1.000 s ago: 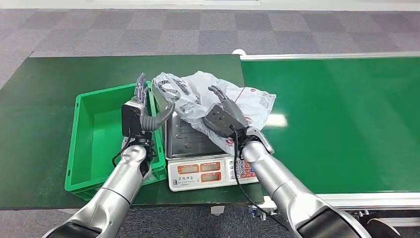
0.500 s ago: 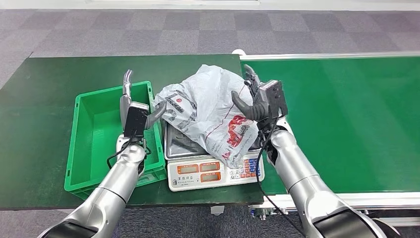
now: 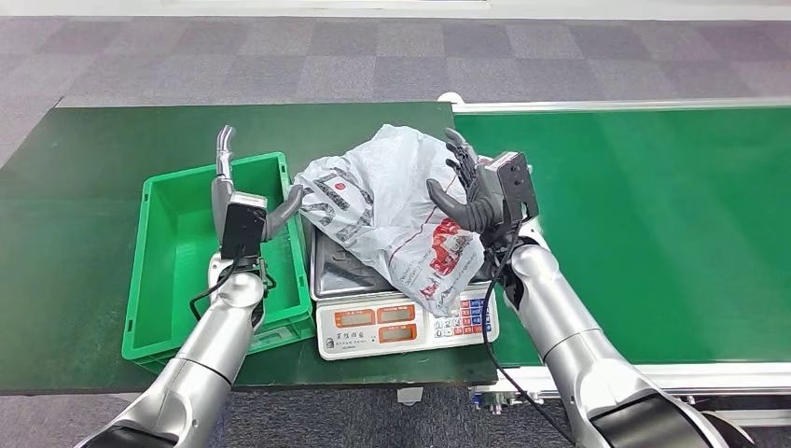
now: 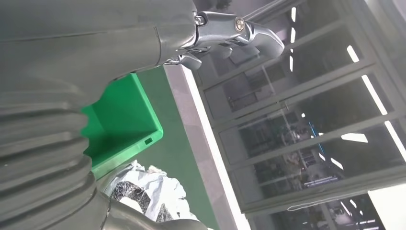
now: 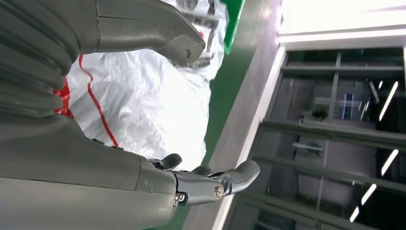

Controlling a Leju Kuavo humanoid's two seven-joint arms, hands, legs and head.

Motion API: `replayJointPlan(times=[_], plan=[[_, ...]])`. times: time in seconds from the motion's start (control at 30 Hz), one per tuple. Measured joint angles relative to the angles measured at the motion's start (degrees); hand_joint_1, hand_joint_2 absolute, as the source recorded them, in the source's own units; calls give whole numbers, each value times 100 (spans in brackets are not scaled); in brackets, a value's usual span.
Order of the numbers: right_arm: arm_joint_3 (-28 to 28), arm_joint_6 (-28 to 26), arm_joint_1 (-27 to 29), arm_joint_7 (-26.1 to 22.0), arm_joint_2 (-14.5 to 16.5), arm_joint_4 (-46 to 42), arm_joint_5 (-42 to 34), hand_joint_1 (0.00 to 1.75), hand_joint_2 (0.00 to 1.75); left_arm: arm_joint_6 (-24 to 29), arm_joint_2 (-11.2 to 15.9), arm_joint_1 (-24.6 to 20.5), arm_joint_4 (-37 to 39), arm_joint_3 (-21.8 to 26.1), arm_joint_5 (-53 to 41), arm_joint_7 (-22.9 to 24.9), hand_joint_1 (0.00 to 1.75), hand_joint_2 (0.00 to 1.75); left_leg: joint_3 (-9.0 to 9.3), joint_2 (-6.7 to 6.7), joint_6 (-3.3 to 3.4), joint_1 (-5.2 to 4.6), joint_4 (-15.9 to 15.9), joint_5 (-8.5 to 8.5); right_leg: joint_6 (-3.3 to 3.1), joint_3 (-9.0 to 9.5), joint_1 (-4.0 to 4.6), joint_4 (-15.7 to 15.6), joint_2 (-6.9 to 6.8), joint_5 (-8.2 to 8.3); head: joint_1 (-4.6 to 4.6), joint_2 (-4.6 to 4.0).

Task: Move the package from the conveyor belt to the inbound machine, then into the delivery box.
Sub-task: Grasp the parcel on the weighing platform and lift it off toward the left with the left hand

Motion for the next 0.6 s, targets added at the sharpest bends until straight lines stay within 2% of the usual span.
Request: replayJointPlan(times=[0.13, 0.2, 0.47, 0.6], plan=[[5, -919, 13, 25, -2, -13, 91, 0, 175, -372, -4, -63, 74, -129, -492, 283, 0, 175, 0, 0, 2, 0, 1, 1, 0, -3, 0, -1, 0, 0, 0, 0], [-11, -1138, 12, 14, -15, 31, 6, 0, 175, -583, -26, -162, 222, -201, -593, 370, 0, 175, 1, 2, 2, -1, 2, 1, 1, -4, -1, -1, 2, 2, 0, 0], [-271, -788, 40, -336, -78, 628, -461, 0, 175, -1386, -135, -619, 939, -243, -251, 278, 0, 175, -1, 2, 0, -1, 3, 2, -1, -7, 0, 0, 2, 5, 0, 0], [-381, -371, 78, -429, -103, 756, -561, 0, 175, -2116, -126, -1013, 1508, -527, -861, 263, 0, 175, -1, 3, -1, -1, 3, 3, 0, -8, -1, 0, 4, 5, 1, 0]])
